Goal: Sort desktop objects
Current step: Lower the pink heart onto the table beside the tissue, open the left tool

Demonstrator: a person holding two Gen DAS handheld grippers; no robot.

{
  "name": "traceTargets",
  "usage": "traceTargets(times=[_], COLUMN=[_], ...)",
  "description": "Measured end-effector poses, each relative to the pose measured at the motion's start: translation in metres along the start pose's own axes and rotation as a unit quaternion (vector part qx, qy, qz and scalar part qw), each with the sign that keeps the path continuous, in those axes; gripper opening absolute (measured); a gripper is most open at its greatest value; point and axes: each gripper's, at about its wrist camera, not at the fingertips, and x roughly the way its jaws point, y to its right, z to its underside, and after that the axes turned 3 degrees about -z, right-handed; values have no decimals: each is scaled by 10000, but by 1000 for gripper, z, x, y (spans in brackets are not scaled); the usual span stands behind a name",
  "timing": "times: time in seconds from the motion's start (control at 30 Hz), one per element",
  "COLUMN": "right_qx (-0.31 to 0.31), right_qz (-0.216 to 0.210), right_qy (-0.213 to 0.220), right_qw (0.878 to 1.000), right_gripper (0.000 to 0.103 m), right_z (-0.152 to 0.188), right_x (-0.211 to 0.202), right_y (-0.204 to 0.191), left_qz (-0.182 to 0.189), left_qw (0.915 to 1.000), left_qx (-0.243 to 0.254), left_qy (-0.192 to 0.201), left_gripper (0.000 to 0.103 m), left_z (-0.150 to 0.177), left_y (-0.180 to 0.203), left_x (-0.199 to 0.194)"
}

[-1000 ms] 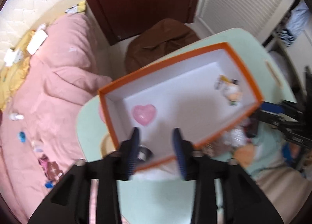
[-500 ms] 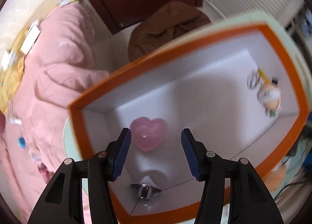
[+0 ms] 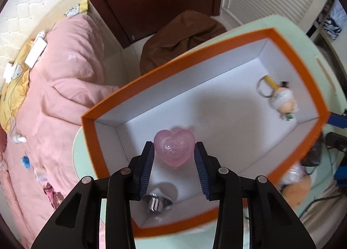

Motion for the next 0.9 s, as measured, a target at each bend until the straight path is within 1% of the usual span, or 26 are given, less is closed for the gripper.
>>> traceTargets(times=[0.2,0.33,0.43,0.5,0.57,0.67,0.73,0.8,0.83,0.9], right_qx=[-430,-770,-1145,-1411,-1683,-1744,-1785,-1766,-1709,-1500], right_qz=[209,336,352,417,619,538,484,463,402,75], right_qy=[44,28,-79,-243,-437,-580,-676,-746,-796,-959], right_qw=[9988,9965,9928,9888,9828,9815,9804,9804,9812,9840], right_gripper=[42,42,43,43,43,43,43,43,43,43], right_z=[-4,-12,-21,-24,-25,-24,-24,-24,-25,-34], right_x=[-1,-2,-3,1,9,20,27,32,33,34], right_y=[-20,-37,-58,-72,-89,-99,-105,-108,-108,-108], left_qz=[-141,-212,-144,-103,-138,-126,-23,-7,-18,-35], left_qw=[9985,9970,9967,9961,9947,9923,9888,9857,9844,9815], left_qx=[-11,-56,-223,-441,-697,-1068,-1396,-1611,-1694,-1852], left_qy=[528,738,765,761,738,616,526,487,479,493], left_gripper=[40,40,40,40,40,40,40,40,40,40], left_z=[19,39,56,69,81,96,105,112,115,121], left_y=[9,15,22,25,29,31,28,26,25,25], left_x=[-46,-61,-60,-57,-54,-44,-32,-22,-17,-9])
